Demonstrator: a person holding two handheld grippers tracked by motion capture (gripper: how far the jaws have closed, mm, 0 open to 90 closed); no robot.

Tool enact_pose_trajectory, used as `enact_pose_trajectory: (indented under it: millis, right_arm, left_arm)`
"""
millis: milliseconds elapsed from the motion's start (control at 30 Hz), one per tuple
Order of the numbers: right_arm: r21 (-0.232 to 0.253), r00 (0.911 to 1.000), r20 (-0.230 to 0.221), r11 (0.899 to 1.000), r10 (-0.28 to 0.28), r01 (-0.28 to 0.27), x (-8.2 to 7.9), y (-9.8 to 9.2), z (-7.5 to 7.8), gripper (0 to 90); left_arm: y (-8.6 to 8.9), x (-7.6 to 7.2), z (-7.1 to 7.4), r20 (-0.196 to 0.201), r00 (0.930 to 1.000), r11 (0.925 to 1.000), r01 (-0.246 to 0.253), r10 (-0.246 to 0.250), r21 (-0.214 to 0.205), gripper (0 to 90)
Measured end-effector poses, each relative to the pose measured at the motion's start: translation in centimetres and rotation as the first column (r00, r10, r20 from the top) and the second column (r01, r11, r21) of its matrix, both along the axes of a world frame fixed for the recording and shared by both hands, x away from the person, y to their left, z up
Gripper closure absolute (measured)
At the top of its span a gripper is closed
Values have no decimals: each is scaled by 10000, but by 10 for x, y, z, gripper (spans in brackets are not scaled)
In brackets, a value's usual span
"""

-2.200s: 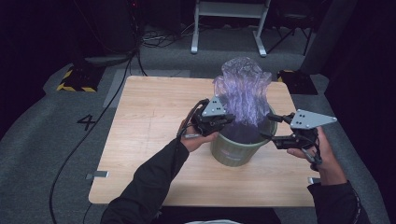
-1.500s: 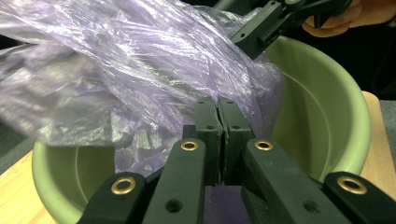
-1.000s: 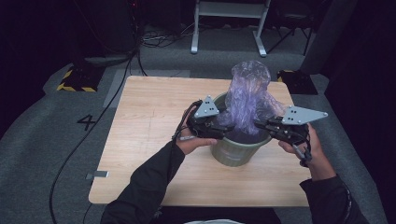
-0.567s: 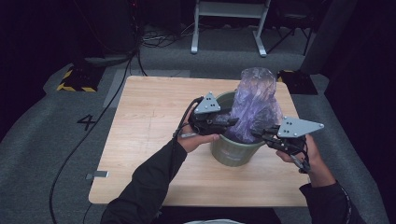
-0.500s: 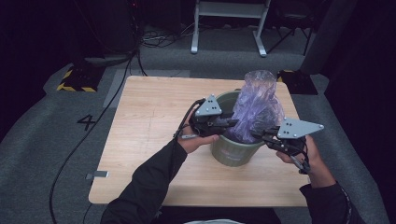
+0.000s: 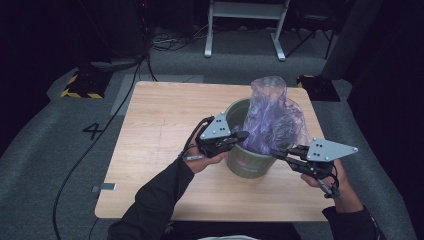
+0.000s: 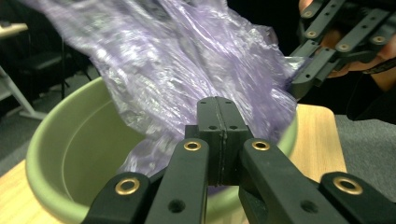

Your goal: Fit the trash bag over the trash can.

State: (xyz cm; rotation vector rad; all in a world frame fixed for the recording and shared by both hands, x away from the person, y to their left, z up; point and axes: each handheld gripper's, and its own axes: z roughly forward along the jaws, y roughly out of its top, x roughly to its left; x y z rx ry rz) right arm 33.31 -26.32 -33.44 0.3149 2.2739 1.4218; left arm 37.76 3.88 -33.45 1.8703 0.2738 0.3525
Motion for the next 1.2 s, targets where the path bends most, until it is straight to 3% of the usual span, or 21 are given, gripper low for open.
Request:
enact_pose_trajectory:
  millis: [500,867,1133,1200]
  right_arm:
    - [441,9992,-188,9984,-353,361,-15,-17,-14,880]
    - [638,9969,-407,9955,-672,697,-15,-26,-26,880]
    - [635,9944,-695,9945,-790,835,-10,-29,-37,878]
    - [715,9934,-820,9937,-806,865,-8,-31,-40,825]
  left_arm:
    - [24,-20,-18,320,9995,9999,9,-3,-168,898]
    - [23,-25,-33,561,9983,9990,-153,128,431,898]
    - [21,-22,-41,551,9982,9988,-254,231,415,897]
    - [22,-22,-43,543,9981,9986,-319,295,432,897]
